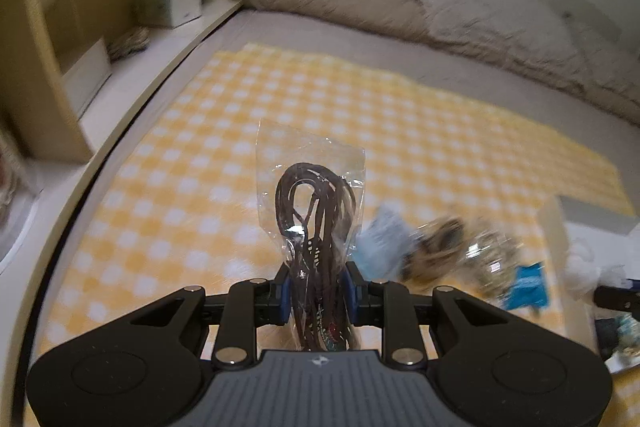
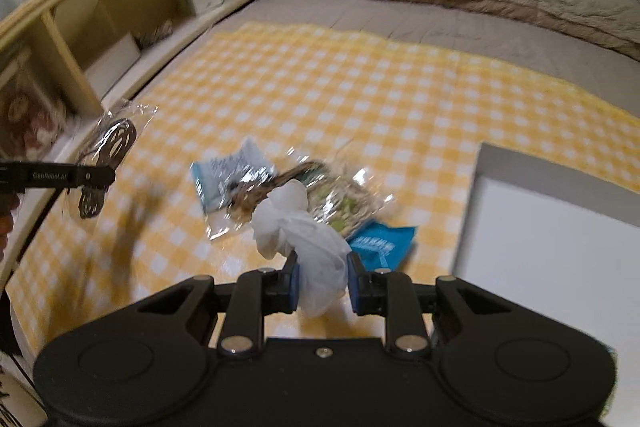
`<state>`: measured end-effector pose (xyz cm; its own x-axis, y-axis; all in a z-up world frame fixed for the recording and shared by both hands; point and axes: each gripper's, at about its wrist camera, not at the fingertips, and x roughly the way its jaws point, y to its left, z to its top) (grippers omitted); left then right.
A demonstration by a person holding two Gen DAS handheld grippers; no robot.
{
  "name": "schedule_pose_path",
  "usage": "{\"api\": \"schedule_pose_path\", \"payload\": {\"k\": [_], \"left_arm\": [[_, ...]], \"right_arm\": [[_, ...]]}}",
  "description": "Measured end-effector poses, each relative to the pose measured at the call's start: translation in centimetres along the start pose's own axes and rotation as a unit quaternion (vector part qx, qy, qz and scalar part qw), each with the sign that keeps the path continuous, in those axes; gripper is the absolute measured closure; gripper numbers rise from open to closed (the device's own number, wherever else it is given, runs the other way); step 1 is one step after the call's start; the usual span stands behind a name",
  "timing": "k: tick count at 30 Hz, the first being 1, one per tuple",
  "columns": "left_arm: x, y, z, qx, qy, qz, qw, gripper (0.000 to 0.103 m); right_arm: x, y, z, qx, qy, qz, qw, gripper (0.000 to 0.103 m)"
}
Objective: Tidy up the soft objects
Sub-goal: 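Carry bagged cord in left tool while right tool carries tissue into box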
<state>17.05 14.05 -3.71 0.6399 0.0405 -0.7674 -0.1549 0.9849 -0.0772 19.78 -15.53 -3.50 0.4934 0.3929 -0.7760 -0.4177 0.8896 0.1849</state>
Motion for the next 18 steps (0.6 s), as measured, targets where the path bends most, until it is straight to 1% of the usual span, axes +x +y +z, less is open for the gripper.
{"api": "schedule_pose_path", "payload": {"k": [5, 10, 18], "left_arm": [[-0.7, -3.8, 0.9, 0.015, -0.020, -0.037, 0.9990, 0.076], [-1.0, -7.8, 1.3, 0.027, -0.031, -0.070, 0.9967, 0.076], [0.0, -14.3, 1.3, 0.047, -0.024, -0.121, 0.9912, 0.076]], "right_arm": [[-2.1, -2.1, 0.0, 0.024, -0.027, -0.010, 0.999, 0.079], [-3.9, -4.3, -0.4, 0.043, -0.048, -0.027, 0.998, 0.079], [-6.4, -7.9, -1.7, 0.078, -0.069, -0.051, 0.993, 0.079]]}}
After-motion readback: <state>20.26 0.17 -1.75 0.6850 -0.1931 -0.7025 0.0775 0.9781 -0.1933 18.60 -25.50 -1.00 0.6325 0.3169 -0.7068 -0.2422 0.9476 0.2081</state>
